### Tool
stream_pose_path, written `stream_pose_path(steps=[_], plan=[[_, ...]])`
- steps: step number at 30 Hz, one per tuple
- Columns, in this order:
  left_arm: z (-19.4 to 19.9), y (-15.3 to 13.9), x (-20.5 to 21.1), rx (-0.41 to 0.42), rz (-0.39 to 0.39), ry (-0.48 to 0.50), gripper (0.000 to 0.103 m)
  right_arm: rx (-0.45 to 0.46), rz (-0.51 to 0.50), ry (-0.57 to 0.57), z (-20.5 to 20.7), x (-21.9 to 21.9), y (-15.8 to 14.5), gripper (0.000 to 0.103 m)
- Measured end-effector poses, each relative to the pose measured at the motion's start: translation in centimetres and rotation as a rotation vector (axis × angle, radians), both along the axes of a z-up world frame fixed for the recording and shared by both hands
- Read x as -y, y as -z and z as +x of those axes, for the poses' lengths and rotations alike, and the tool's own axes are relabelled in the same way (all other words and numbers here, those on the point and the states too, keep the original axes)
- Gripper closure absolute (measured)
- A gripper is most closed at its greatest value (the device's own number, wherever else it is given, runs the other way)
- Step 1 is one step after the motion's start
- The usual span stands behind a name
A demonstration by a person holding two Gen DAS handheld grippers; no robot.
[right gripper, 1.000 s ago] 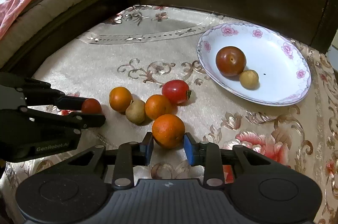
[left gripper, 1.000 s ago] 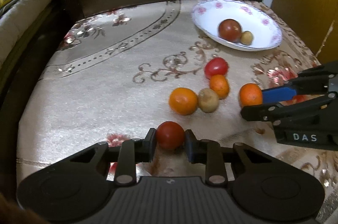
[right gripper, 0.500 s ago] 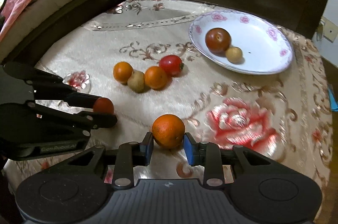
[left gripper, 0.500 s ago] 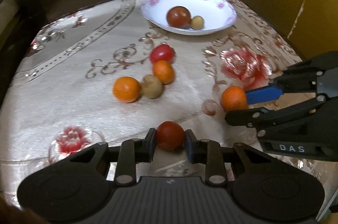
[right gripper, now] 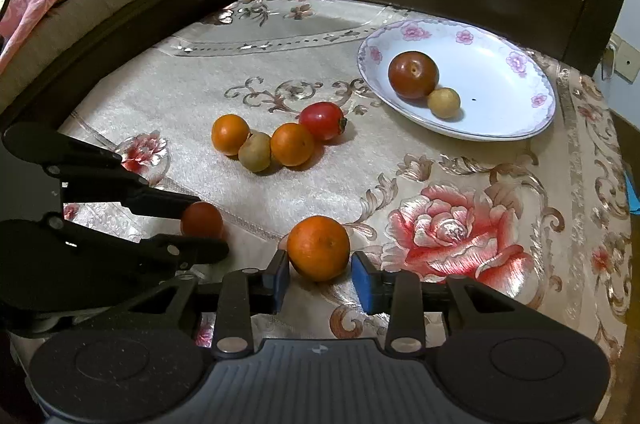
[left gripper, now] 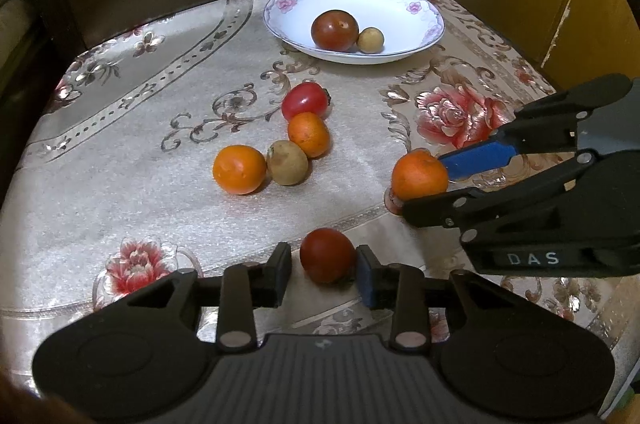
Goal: Organize fruits
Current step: 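Carry the tomato in the left tool while the right carries the orange over the bowl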
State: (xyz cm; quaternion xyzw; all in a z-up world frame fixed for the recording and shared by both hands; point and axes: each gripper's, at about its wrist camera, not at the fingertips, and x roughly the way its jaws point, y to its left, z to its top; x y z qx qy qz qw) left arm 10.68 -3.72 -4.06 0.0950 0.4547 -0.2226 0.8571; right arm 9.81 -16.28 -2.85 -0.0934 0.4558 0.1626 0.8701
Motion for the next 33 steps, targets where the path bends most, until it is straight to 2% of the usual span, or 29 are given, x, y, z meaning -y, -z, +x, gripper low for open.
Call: stream_pose_path(steps=[2,9,12,16,22,33], plan=[[0.0,0.0,0.1,0.004,0.003,0.002,0.059,-0.001,0.004,-0.004,0.2,-0.1,0.1,0.068],[0.0,0.0,0.0,0.001,0.002,-0.003,0.058,0.018,0.021,-0.014,1.0,-0.4,0.2,0.068],[0.1,0.0,0.1,-0.007,0.000,-0.008,0.060,0.017,0.012,-0.018,1.3,-0.8,0.2,0.075],[0.1,-0.1,0.0,-0.012,0.002,-0.010,0.065,0.010,0.003,-0.016,1.3,-0.9,0.1,0.076],[0.3,-0.6,0.2,0.005,0.002,-0.018,0.066,0.003,0.007,-0.010,1.1,-0.7,-0.2,0.077],[2.0,-2.8,1.7,0.060,-0.017,-0.039,0.066,0.042,0.027,0.029,1.3,0.5,-1.5,0.077]])
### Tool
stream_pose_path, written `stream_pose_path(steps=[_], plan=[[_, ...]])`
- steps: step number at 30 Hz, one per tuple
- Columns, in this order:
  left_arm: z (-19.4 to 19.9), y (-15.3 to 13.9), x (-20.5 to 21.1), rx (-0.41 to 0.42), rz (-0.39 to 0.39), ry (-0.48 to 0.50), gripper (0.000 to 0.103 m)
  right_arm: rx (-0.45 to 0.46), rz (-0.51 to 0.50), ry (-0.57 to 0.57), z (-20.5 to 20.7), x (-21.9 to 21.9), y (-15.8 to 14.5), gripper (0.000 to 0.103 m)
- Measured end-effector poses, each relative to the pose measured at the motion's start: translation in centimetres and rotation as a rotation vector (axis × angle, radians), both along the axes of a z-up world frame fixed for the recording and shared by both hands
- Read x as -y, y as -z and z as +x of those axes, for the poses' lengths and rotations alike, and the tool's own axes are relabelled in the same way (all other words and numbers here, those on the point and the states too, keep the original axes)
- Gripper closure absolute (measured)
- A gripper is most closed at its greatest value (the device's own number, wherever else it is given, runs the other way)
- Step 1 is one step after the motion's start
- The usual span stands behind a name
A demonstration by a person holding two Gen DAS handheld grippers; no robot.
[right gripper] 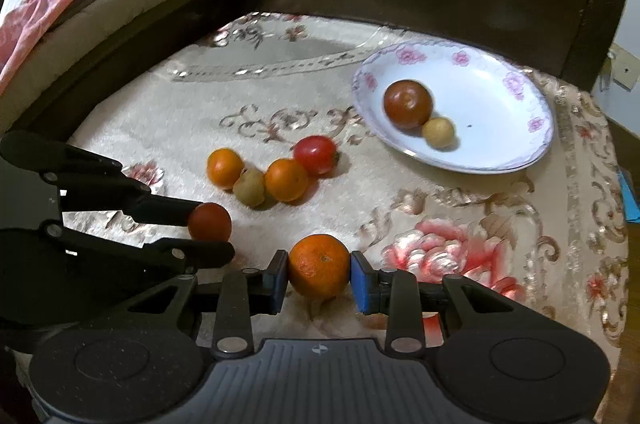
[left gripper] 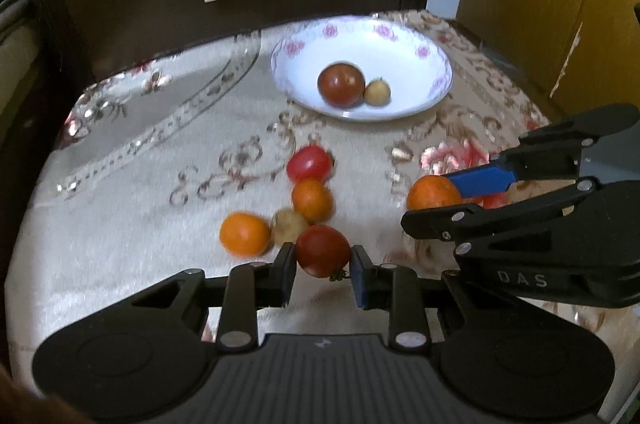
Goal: Organize fruits
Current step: 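Carry the tomato in the left tool while the right carries the orange over the bowl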
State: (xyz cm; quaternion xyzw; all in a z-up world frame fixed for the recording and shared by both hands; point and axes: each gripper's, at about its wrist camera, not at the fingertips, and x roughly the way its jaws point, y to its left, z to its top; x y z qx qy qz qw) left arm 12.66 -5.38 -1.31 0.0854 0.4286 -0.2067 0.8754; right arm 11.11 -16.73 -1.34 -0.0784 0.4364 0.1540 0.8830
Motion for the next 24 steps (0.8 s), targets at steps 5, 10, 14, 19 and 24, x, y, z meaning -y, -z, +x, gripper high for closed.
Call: stream_pose_path(steps=[5,10,14,19,24], plan=[[1.3,-0.9,1.0,0.025,-0.007,-0.005,0.066,0.027,0.018,0.037,0.6,1.5,-1.0,0.077],[2.8,-1.4,1.7,0.048,-0.015,-0.015,0.066,0.051,0.029,0.070,1.7,2.6,-1.8,0.077],[4.1,-2.0,2.2,0.065,-0.032,-0.025,0.066,0.078,0.040,0.096,2.6,3.3,-2.5,0.077],[6.1,-2.4,3.3,0.076,-0.039,-0.027,0.066,0.105,0.057,0.142,4.0,4.2,-3.3,0.076],[8.0,-2.9,4.6,0.098,-0.037,-0.027,0.067,0.110,0.083,0.197,5.7,5.5,-3.6,0.075]])
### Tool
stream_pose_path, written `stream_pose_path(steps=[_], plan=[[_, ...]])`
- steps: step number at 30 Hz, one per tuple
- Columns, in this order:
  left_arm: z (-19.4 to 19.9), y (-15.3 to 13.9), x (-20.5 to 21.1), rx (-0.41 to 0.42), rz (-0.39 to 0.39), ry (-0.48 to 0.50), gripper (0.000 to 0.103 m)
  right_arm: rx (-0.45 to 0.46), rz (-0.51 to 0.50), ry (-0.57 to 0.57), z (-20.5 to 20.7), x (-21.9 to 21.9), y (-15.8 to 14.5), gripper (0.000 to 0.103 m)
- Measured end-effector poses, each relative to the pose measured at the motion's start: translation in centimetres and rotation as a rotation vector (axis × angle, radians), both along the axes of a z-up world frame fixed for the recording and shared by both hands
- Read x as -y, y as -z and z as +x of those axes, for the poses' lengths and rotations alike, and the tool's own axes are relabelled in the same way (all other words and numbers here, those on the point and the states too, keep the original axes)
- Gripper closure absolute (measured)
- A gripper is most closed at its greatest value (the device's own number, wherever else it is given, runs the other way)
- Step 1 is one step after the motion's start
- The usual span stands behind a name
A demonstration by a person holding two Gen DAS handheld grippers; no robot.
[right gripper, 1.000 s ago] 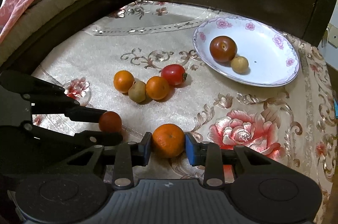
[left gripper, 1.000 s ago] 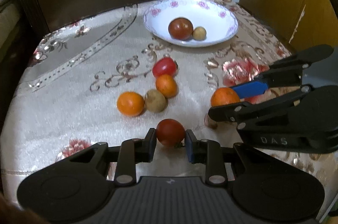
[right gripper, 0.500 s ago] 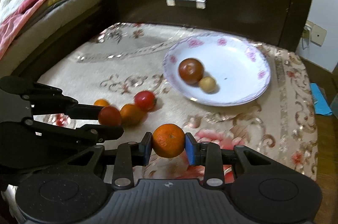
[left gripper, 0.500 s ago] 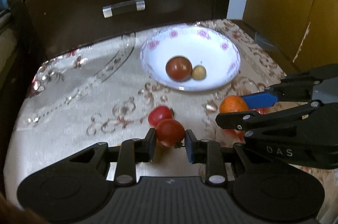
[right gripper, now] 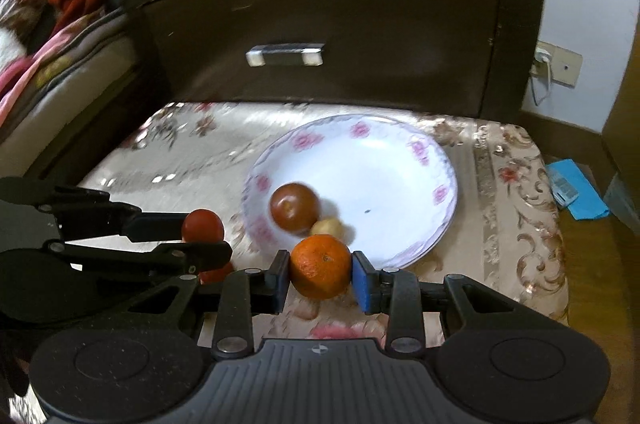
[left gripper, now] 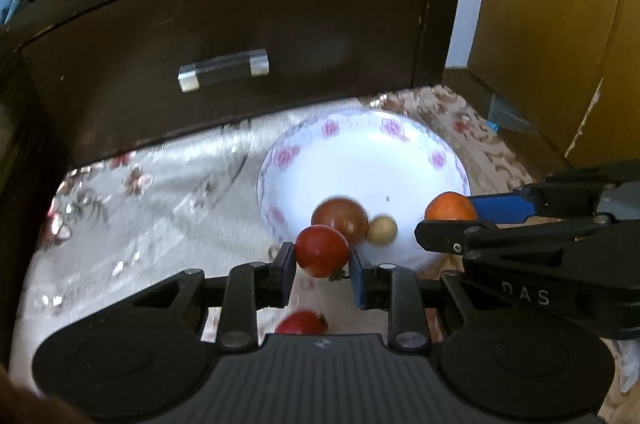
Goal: Organize fruits
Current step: 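Carry the tomato in the left tool while the right carries the orange over the bowl, then open the left tool releasing the tomato while the right releases the orange into the bowl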
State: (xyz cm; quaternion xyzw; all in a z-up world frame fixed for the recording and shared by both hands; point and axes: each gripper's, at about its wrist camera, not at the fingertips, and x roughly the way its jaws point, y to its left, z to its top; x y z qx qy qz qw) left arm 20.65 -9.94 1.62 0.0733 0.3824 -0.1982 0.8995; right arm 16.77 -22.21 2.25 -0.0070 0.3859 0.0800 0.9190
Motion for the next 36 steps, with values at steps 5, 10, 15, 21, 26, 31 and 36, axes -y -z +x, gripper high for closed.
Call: stream_pose_path(steps=[5,10,15,21,26,31,36], plan=[[2.0,-0.3,0.9,0.012,-0.005,-0.003,0.068,0.011,0.017,0.037,1.7,1.1,-0.5,0.075],[3.5,0.2,1.5,0.012,0.006,-0.012,0.068,0.011,0.023,0.052,3.3,1.6,-0.3,0.075],[4.8,0.8,1.6,0.007,0.009,-0.021,0.068,0.005,0.029,0.057,4.6,1.9,0.2,0.075],[5.5,1.2,1.7,0.022,0.024,-0.029,0.068,0.001,0.050,0.069,5.8,2.3,1.1,0.074],[5.8,1.3,1.7,0.025,0.020,-0.035,0.068,0.002,0.069,0.075,6.3,2.4,1.4,0.074],[5.8,1.4,1.8,0.027,0.023,-0.037,0.068,0.007,0.070,0.081,6.4,2.6,1.5,0.074],[5.9,1.5,1.9,0.031,0.024,-0.041,0.067,0.008,0.072,0.086,6.5,2.7,1.5,0.073]])
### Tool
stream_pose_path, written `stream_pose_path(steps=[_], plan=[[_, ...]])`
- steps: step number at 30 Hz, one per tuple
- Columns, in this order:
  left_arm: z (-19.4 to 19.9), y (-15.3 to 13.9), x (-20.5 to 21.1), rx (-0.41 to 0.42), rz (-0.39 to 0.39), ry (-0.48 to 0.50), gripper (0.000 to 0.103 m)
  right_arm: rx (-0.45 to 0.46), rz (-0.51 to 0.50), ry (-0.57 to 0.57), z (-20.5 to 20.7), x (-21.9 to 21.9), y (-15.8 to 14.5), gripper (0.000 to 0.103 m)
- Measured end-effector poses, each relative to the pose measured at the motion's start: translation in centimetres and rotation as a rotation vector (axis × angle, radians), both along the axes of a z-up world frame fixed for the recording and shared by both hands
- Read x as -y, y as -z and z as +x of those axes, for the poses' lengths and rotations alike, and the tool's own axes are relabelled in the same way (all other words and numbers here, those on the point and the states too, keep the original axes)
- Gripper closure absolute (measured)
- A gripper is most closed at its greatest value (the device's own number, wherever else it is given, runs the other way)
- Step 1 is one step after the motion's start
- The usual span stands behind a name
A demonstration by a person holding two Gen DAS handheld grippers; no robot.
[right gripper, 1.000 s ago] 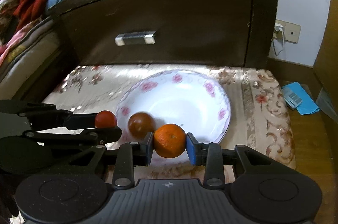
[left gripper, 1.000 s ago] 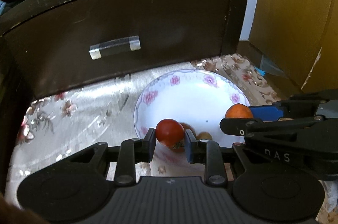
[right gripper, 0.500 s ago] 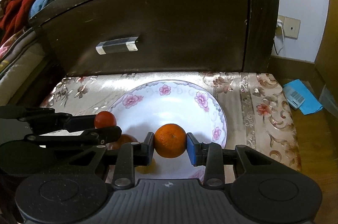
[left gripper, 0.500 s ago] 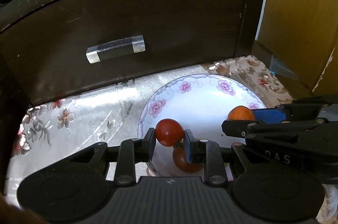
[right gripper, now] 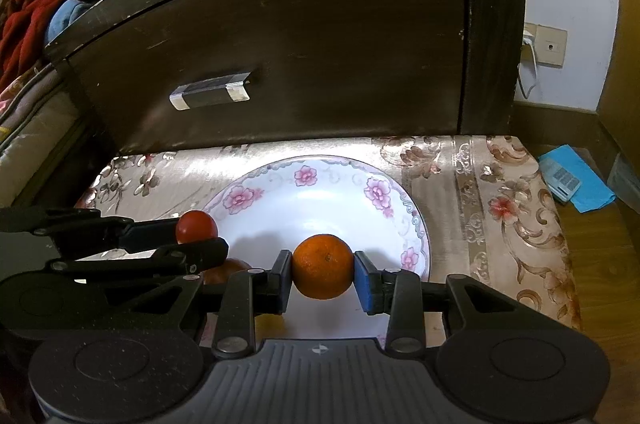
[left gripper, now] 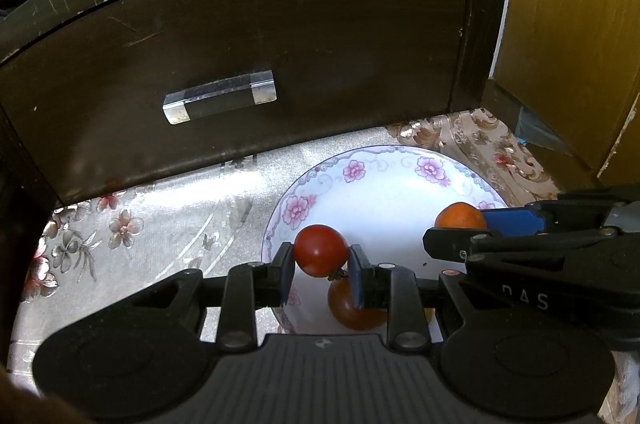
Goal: Organize fruits
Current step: 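Open the left tool releasing the tomato while the right releases the orange into the bowl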
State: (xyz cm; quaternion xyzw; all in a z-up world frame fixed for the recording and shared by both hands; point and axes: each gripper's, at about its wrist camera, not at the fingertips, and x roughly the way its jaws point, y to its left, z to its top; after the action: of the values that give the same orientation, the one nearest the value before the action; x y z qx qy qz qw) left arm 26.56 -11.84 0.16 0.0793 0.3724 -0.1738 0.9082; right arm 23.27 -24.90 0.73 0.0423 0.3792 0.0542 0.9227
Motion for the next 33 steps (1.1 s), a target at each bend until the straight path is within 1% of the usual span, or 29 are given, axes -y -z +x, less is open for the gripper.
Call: stream_pose_path(steps=[25,33], plan=[[0.01,-0.02,0.06,0.006,-0.004,-0.003,0.064,-0.006,0.003,0.015,0.06,0.38,0.20,0.072],[-0.39,-0.34,-0.01,0.021,-0.002,-0.006,0.061,-0.003,-0.004,0.015,-0.02,0.41,0.02,0.072]])
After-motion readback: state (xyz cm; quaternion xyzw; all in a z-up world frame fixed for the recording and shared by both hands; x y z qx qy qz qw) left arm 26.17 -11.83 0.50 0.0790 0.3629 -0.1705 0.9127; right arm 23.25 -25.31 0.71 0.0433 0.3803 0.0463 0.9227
